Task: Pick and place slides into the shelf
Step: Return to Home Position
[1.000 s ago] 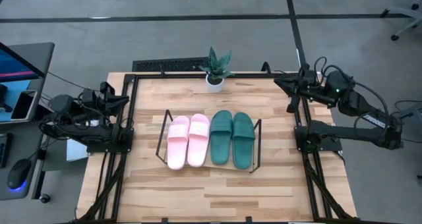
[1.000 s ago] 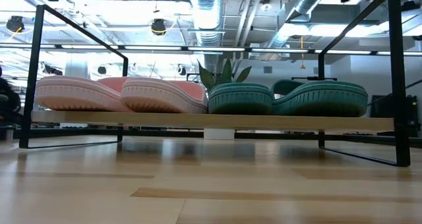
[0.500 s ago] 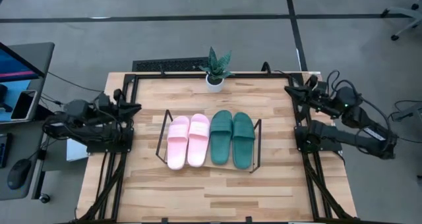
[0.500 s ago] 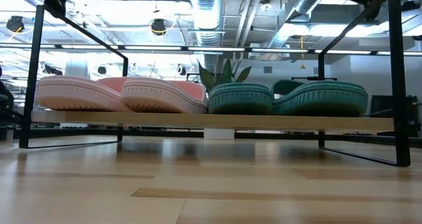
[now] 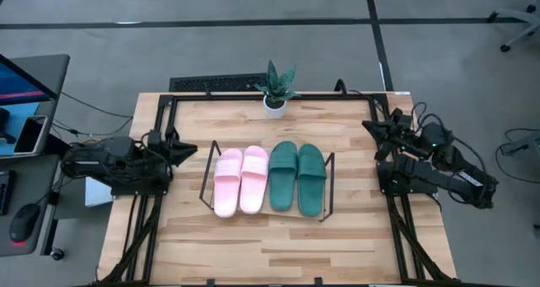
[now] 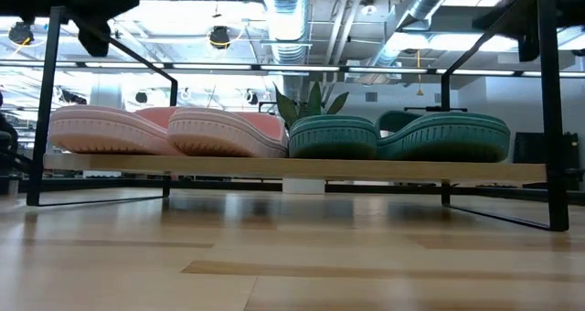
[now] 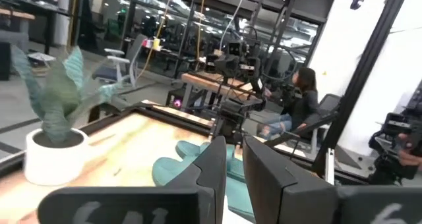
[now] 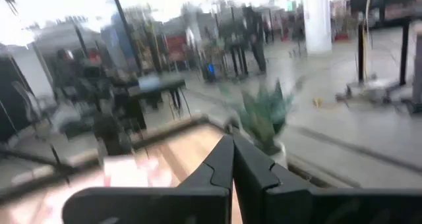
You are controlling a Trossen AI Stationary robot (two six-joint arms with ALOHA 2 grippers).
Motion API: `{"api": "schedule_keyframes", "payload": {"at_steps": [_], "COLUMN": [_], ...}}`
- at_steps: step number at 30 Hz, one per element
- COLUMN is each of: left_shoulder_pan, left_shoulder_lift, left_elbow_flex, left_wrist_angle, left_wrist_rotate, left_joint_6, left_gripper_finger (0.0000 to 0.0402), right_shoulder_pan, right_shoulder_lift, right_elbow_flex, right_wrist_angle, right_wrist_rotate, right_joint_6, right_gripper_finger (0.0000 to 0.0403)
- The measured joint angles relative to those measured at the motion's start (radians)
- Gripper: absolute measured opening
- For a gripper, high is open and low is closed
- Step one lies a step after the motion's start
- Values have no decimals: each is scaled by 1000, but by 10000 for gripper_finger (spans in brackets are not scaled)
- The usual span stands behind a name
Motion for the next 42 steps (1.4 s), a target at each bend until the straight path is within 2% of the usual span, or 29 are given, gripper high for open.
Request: {"api": "schedule_keyframes", "payload": {"at_steps": [13,20,28,35,39,42], "left_shoulder_pan": [-1,-1,-1,-1,-1,-1], "left_shoulder_lift": [-1,0,0,0,0,0], "left_elbow_flex": [-215,-262,-262,-263,-263,-263], "left_wrist_angle": [226,272,255,255,257,257], "left_wrist_rotate": [13,-6,-25,-25,-24,-24], "left_joint_6": [-76,-85,-64,-53,-54,-54], "left_gripper_finger": [41,41,41,41,41,41], "right_shoulder_pan": [-4,-5,-2,3,28,53], "right_shoulder_lift": [-2,-2,0,2,-2,0], "right_elbow_flex": [-26,-26,-26,-25,-61,-181], "right_wrist_angle": [-30,-50,-55,-68,-6,105], "right_wrist_rotate": [23,133,96,33,121,261], "right_joint_6": [2,44,56,171,170,175], "right_gripper_finger": [0,0,0,0,0,0]}}
